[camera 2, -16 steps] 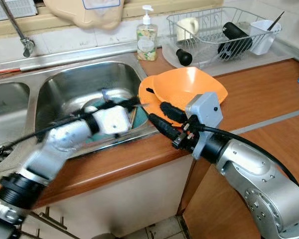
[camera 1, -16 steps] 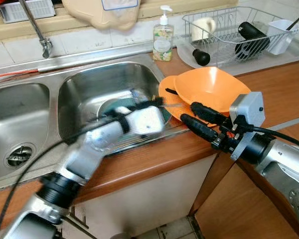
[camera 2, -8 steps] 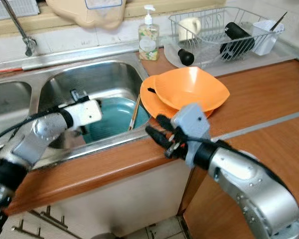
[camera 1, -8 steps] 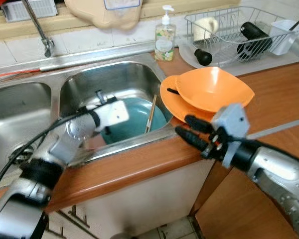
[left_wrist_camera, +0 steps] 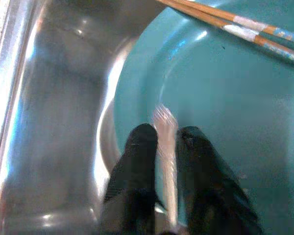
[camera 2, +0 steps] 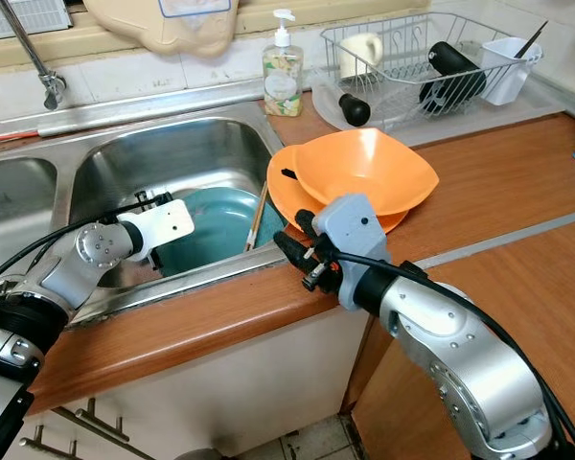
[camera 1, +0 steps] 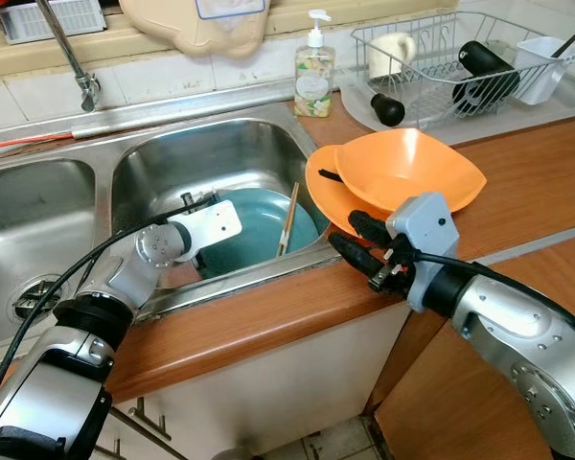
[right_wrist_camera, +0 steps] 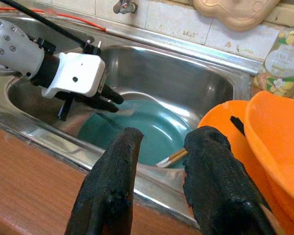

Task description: Kitchen organization

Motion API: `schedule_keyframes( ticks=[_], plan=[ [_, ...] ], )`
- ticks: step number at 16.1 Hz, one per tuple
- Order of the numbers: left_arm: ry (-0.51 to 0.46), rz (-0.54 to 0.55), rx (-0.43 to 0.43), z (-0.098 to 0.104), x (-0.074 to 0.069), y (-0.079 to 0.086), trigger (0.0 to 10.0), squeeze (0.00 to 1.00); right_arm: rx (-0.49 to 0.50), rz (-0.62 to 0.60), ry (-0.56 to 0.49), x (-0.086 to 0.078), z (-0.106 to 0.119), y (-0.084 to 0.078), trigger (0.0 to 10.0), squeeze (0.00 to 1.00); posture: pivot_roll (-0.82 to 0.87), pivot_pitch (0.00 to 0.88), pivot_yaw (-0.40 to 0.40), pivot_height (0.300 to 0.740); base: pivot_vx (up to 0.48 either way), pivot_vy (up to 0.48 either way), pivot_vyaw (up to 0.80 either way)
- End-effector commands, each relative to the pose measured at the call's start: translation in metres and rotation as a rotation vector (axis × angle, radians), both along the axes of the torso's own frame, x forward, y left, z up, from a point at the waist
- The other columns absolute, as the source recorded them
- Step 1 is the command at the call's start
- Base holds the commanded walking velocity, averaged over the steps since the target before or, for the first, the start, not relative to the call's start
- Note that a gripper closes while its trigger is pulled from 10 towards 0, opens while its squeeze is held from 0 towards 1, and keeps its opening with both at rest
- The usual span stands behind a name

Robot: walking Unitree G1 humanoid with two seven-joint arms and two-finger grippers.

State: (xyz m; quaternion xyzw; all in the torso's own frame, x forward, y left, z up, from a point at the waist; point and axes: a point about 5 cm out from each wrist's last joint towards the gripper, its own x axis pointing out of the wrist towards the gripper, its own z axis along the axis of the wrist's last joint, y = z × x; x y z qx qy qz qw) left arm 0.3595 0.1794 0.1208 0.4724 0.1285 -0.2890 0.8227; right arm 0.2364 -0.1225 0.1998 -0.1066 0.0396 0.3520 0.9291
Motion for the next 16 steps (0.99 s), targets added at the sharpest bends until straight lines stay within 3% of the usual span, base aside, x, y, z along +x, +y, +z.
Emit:
schedule_keyframes(
  ticks=[1, 4, 5, 6, 7, 8, 11, 14, 15, 16],
  plan=[
    [-0.009, 0.003, 0.012, 0.005, 0.003, 0.004, 10.0, 1.00, -0.007, -0.018, -0.010, 0.004, 0.001, 0.001, 10.0, 0.00, -0.06, 0.000, 0.090, 0.740, 0.000, 0.000, 0.00],
    [-0.057, 0.028, -0.055, 0.010, 0.002, 0.005, 10.0, 1.00, 0.030, -0.048, -0.022, 0.009, 0.006, -0.001, 10.0, 0.04, -0.06, 0.000, 0.087, 0.740, 0.000, 0.000, 0.00],
    [-0.102, 0.053, -0.178, 0.017, 0.003, 0.002, 10.0, 1.00, 0.080, -0.095, -0.018, 0.016, 0.010, -0.006, 10.0, 1.00, -0.06, 0.000, 0.086, 0.740, 0.000, 0.000, 0.00],
    [-0.120, 0.064, -0.237, 0.020, 0.002, 0.000, 10.0, 1.00, 0.096, -0.099, -0.028, 0.019, 0.014, -0.006, 10.0, 1.00, -0.06, 0.000, 0.086, 0.740, 0.000, 0.000, 0.00],
    [-0.149, 0.077, -0.364, 0.026, 0.001, -0.003, 10.0, 0.70, 0.115, -0.109, -0.053, 0.023, 0.022, -0.008, 10.0, 1.00, -0.07, 0.000, 0.095, 0.740, 0.000, 0.000, 0.00],
    [-0.170, 0.078, -0.461, 0.030, -0.002, -0.006, 10.0, 0.00, 0.125, -0.124, -0.068, 0.026, 0.026, -0.010, 10.0, 1.00, -0.07, 0.000, 0.096, 0.740, 0.000, 0.000, 0.00],
    [-0.192, 0.048, -0.682, 0.041, -0.015, -0.017, 10.0, 0.00, 0.084, -0.196, -0.089, 0.036, 0.028, -0.021, 10.0, 1.00, -0.07, 0.000, 0.091, 0.740, 0.000, 0.000, 0.00],
    [-0.151, -0.047, -0.761, 0.041, -0.038, -0.029, 10.0, 0.00, 0.060, -0.324, -0.109, 0.047, 0.032, -0.040, 10.0, 1.00, -0.06, 0.000, 0.080, 0.740, 0.000, 0.000, 0.00],
    [-0.125, -0.092, -0.799, 0.045, -0.050, -0.035, 10.0, 0.00, 0.076, -0.453, -0.108, 0.057, 0.037, -0.057, 10.0, 0.83, -0.05, 0.000, 0.080, 0.740, 0.000, 0.000, 0.00],
    [-0.111, -0.116, -0.829, 0.047, -0.056, -0.038, 10.0, 0.00, 0.096, -0.507, -0.094, 0.061, 0.038, -0.066, 10.0, 0.00, -0.05, 0.000, 0.090, 0.740, 0.000, 0.000, 0.00]
  ],
)
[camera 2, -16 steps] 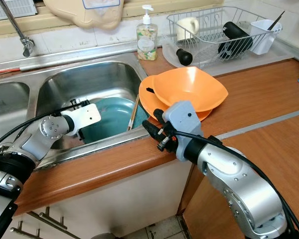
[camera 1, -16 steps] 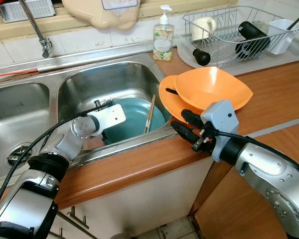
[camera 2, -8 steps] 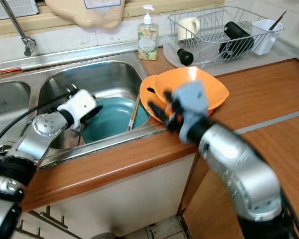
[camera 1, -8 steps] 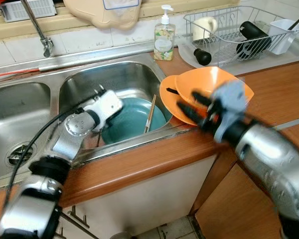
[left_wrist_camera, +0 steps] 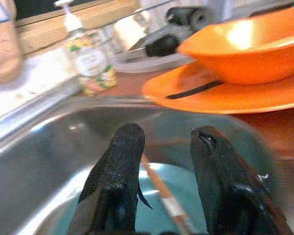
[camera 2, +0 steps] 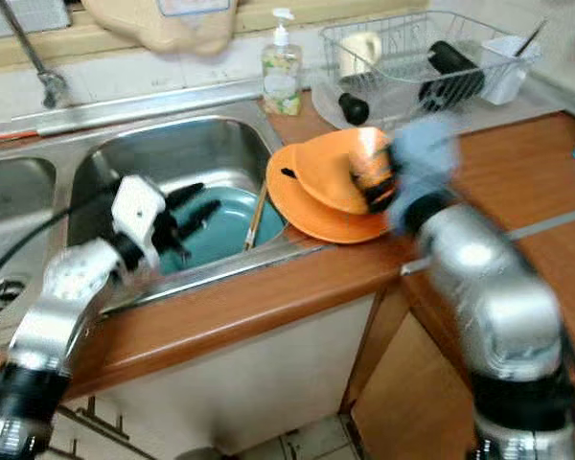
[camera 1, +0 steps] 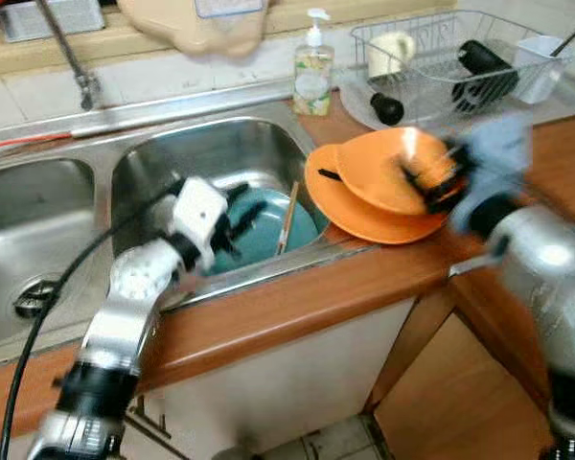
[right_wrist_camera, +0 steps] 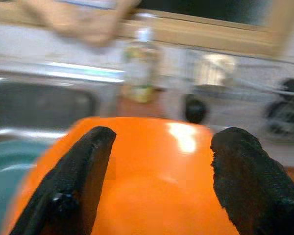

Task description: Kitchen organization

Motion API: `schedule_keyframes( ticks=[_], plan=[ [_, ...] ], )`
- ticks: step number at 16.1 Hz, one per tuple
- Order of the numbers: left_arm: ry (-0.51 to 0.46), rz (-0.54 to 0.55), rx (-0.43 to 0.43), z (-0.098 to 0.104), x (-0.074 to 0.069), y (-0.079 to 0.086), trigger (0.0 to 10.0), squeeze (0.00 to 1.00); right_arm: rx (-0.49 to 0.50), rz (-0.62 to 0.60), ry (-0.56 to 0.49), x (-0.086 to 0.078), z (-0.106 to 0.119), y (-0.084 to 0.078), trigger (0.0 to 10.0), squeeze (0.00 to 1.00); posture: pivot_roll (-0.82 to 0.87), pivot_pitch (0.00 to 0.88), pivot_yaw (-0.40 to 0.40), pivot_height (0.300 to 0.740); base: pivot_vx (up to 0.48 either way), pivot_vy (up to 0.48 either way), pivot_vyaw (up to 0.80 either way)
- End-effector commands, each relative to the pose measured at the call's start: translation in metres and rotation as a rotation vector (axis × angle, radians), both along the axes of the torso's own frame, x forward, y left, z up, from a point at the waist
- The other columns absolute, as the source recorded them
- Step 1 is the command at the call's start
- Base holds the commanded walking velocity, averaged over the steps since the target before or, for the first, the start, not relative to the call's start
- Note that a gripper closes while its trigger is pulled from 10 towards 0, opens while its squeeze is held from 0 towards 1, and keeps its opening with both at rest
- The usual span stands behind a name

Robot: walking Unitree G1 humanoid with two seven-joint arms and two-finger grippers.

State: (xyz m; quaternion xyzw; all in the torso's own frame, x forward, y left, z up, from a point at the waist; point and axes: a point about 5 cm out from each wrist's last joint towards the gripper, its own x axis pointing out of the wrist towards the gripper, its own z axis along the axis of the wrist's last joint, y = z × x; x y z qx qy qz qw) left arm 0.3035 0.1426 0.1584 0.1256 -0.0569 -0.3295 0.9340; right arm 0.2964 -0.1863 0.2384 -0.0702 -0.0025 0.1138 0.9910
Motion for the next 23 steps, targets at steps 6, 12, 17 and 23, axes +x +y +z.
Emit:
schedule_keyframes(
  ticks=[6, 12, 17, 23],
  plan=[
    [0.058, -0.207, -0.075, 0.014, -0.031, -0.022, 10.0, 1.00, 0.145, -0.300, 0.228, 0.014, -0.016, -0.061, 10.0, 0.00, -0.05, 0.000, 0.073, 0.740, 0.000, 0.000, 0.00],
    [0.078, -0.225, -0.053, 0.016, -0.034, -0.025, 10.0, 0.00, 0.392, -0.184, 0.338, 0.020, -0.030, -0.045, 0.0, 0.00, -0.06, 0.000, 0.077, 0.740, 0.000, 0.000, 0.00],
    [0.075, -0.218, -0.051, 0.019, -0.032, -0.026, 10.0, 0.00, 0.467, -0.130, 0.409, 0.024, -0.039, -0.027, 0.0, 0.00, -0.05, 0.000, 0.071, 0.740, 0.000, 0.000, 0.00],
    [0.079, -0.203, -0.040, 0.018, -0.031, -0.025, 10.0, 0.00, 0.505, -0.137, 0.437, 0.024, -0.044, -0.025, 0.0, 0.00, -0.05, 0.000, 0.074, 0.740, 0.000, 0.000, 0.00]
  ],
)
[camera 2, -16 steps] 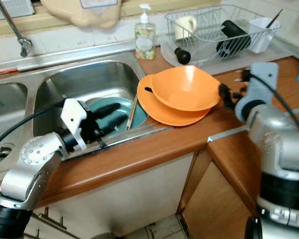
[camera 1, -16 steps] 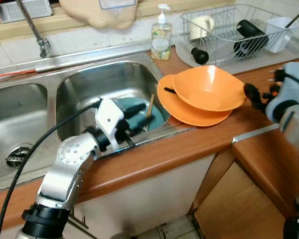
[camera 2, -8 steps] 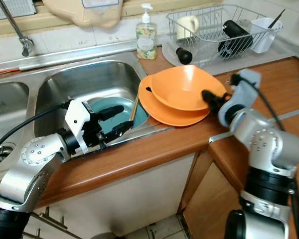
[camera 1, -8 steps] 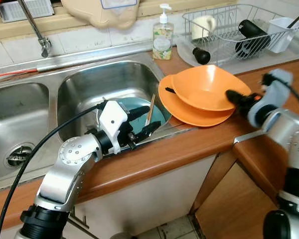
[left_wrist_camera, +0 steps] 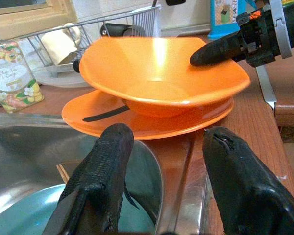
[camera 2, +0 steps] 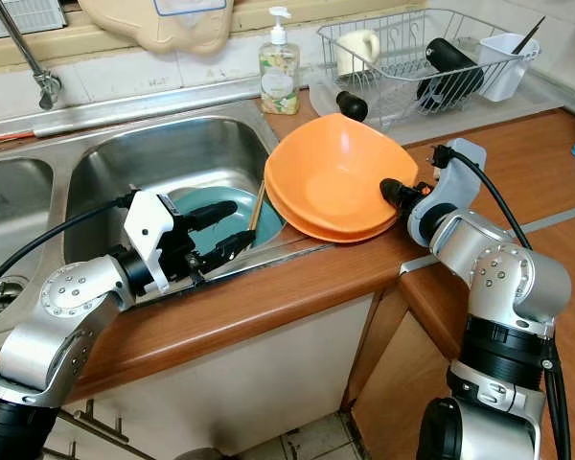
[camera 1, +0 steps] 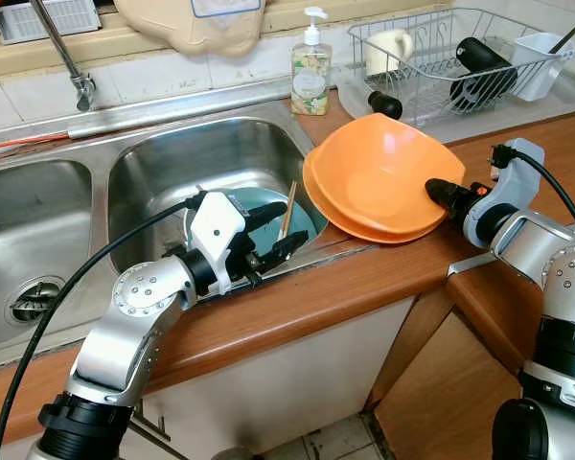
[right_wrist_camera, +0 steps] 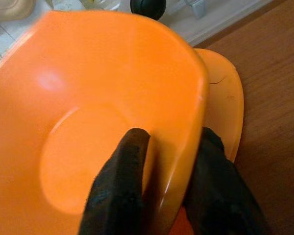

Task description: Kitchen organization

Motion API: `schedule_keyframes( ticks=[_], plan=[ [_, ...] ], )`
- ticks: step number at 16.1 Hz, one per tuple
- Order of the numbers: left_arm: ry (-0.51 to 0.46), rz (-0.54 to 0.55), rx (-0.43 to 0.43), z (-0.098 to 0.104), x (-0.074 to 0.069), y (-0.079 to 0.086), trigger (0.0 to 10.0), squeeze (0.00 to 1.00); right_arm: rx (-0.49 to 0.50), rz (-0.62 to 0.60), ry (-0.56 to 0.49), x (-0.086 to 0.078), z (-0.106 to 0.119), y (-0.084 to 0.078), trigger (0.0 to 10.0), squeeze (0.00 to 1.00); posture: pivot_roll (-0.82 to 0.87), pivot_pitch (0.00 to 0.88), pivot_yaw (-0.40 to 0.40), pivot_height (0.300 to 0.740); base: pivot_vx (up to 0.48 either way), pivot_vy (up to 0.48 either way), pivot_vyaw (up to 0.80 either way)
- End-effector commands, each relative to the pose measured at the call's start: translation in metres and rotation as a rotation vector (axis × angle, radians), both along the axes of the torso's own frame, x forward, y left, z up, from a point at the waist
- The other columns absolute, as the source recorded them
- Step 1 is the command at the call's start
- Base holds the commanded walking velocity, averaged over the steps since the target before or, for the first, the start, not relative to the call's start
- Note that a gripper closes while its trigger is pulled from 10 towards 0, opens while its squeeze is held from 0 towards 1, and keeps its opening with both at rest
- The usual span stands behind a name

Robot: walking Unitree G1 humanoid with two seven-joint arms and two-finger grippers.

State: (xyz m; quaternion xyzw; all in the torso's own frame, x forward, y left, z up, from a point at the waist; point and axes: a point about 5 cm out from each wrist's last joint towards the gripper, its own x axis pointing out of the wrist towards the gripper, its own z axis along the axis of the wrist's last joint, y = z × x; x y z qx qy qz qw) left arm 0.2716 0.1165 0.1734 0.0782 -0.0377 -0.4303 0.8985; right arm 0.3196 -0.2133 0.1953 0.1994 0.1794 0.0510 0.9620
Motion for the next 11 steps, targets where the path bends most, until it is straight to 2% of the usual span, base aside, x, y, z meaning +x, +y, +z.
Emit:
schedule_keyframes(
  ticks=[1, 7, 9, 11],
  plan=[
    [-0.013, 0.013, 0.018, 0.003, 0.002, 0.001, 10.0, 0.00, 0.011, 0.007, 0.015, 0.001, -0.001, 0.003, 0.0, 0.00, -0.05, 0.000, 0.076, 0.740, 0.000, 0.000, 0.00],
    [-0.016, 0.026, 0.027, 0.003, 0.003, 0.002, 10.0, 0.00, 0.001, -0.022, -0.001, 0.002, 0.000, 0.000, 0.0, 0.00, -0.05, 0.000, 0.075, 0.740, 0.000, 0.000, 0.00],
    [-0.017, 0.030, 0.028, 0.003, 0.003, 0.002, 10.0, 0.00, 0.012, -0.028, -0.020, 0.003, 0.003, 0.000, 0.0, 0.00, -0.05, 0.000, 0.075, 0.740, 0.000, 0.000, 0.00],
    [-0.022, 0.042, 0.026, 0.004, 0.005, 0.003, 10.0, 0.00, 0.025, -0.026, -0.083, 0.004, 0.011, 0.001, 0.0, 0.00, -0.05, 0.000, 0.079, 0.740, 0.000, 0.000, 0.00]
  ],
)
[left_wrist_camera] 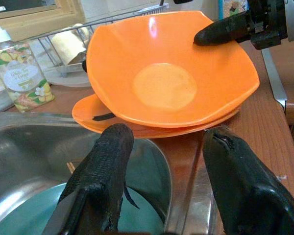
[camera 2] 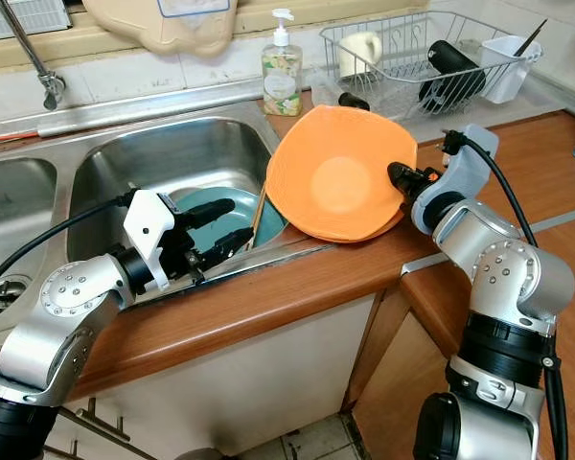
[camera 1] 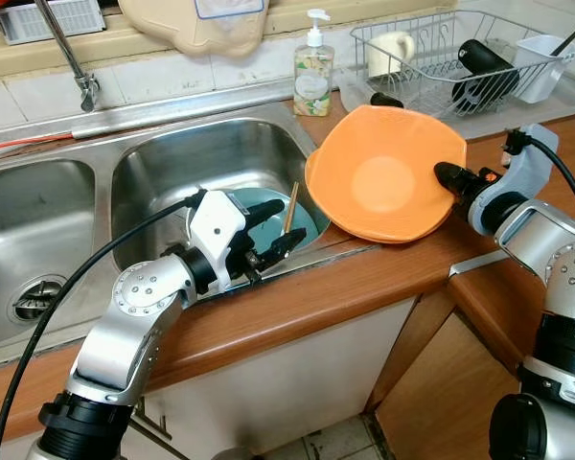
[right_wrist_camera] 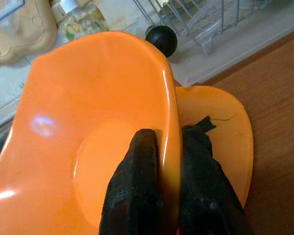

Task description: Kitchen organization

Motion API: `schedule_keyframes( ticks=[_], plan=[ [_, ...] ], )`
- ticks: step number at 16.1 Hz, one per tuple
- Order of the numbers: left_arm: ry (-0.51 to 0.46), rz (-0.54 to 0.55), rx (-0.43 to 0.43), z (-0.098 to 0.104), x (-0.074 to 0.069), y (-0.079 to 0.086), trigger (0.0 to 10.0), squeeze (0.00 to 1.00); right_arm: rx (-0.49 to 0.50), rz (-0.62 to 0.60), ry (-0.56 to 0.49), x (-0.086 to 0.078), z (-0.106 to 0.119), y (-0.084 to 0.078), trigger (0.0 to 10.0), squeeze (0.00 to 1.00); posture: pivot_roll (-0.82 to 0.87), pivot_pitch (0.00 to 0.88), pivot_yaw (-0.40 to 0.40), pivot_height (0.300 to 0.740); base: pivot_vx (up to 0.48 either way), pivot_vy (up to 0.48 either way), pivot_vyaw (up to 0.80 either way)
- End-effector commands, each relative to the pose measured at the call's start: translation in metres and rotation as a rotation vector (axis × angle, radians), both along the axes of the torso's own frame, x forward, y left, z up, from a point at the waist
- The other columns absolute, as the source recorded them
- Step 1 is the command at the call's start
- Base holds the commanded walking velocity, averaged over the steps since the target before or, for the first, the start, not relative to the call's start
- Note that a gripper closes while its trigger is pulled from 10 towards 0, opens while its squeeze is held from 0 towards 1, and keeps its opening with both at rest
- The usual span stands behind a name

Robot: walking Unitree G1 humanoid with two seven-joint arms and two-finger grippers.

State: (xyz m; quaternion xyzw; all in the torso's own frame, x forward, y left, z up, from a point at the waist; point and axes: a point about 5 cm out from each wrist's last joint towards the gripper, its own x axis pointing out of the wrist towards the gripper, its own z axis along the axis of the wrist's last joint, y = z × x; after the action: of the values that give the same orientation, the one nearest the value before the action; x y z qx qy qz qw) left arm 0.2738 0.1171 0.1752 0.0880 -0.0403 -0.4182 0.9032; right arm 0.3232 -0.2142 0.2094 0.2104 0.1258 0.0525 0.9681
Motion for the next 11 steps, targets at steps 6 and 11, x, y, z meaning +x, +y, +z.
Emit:
schedule_keyframes(
  ticks=[6, 11],
  plan=[
    [-0.026, 0.087, -0.045, 0.011, 0.011, 0.007, 10.0, 0.75, 0.005, 0.051, -0.275, -0.006, 0.030, 0.009, 0.0, 0.00, -0.05, 0.000, 0.083, 0.740, 0.000, 0.000, 0.00],
    [-0.068, 0.143, -0.109, 0.025, 0.023, 0.007, 10.0, 0.00, -0.077, 0.179, -0.452, -0.017, 0.051, 0.026, 0.0, 0.00, -0.04, 0.000, 0.088, 0.740, 0.000, 0.000, 0.00]
  ],
)
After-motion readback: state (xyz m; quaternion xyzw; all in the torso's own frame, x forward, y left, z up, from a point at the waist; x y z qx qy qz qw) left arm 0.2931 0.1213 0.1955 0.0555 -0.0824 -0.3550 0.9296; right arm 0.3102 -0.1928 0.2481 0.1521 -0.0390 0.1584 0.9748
